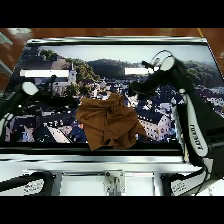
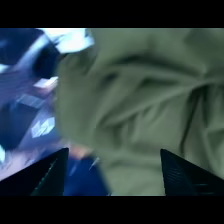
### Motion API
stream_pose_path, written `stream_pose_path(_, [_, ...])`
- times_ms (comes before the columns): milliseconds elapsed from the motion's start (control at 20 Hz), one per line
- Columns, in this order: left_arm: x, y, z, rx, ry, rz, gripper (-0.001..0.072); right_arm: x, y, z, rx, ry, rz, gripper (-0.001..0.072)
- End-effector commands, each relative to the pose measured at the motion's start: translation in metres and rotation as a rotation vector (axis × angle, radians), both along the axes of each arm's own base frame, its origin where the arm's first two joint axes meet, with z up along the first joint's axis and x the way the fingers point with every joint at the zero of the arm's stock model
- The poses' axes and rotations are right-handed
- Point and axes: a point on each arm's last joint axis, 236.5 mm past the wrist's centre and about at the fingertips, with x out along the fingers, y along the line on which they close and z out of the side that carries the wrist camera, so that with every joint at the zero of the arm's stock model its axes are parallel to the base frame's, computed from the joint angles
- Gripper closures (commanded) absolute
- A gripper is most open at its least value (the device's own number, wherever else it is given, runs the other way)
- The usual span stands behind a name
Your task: Fold the shirts.
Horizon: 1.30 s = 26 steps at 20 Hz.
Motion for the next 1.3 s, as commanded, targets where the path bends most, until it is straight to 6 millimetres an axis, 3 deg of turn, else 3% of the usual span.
stream_pose_path(0, [-0.058,0.024,0.010,0.003,0.128,-0.074,0.0037,-0.066,-0.099,0.005,-0.245,0.226,0.076,0.0091])
stream_pose_path(100, [-0.091,0.011,-0.003,-0.056,0.176,-0.060,0.0039,-0.078,-0.118,-0.003,-0.260,0.256,0.019,0.0195])
stream_pose_path(150, [-0.106,-0.004,-0.009,-0.131,0.194,-0.043,0.0041,-0.081,-0.120,-0.011,-0.251,0.246,-0.020,0.0197])
stream_pose_path(250, [-0.130,-0.036,-0.019,-0.269,0.214,-0.014,0.0042,-0.093,-0.104,-0.029,-0.173,0.225,-0.027,0.0194])
stream_pose_path(300, [-0.141,-0.050,-0.025,-0.319,0.233,-0.003,0.0042,-0.102,-0.093,-0.037,-0.131,0.231,-0.018,0.0085])
stream_pose_path(350, [-0.151,-0.061,-0.034,-0.336,0.257,-0.003,0.0042,-0.113,-0.084,-0.047,-0.100,0.257,-0.010,0.0041])
stream_pose_path(500, [-0.180,-0.080,-0.064,-0.285,0.321,-0.027,0.0040,-0.138,-0.081,-0.078,-0.098,0.331,-0.025,0.0041])
stream_pose_path(650, [-0.177,-0.086,-0.070,-0.265,0.295,-0.027,0.0039,-0.143,-0.073,-0.084,-0.062,0.341,-0.034,0.0042])
stream_pose_path(850, [-0.180,-0.090,-0.081,-0.249,0.330,-0.018,0.0039,-0.128,-0.066,-0.086,-0.034,0.287,-0.074,0.0042])
stream_pose_path(1050, [-0.187,-0.111,-0.101,-0.225,0.347,-0.028,0.0040,-0.121,-0.064,-0.087,-0.025,0.265,-0.090,0.0042])
stream_pose_path(1250, [-0.174,-0.132,-0.112,-0.247,0.307,0.044,0.0043,-0.121,-0.059,-0.084,-0.001,0.269,-0.097,0.0042])
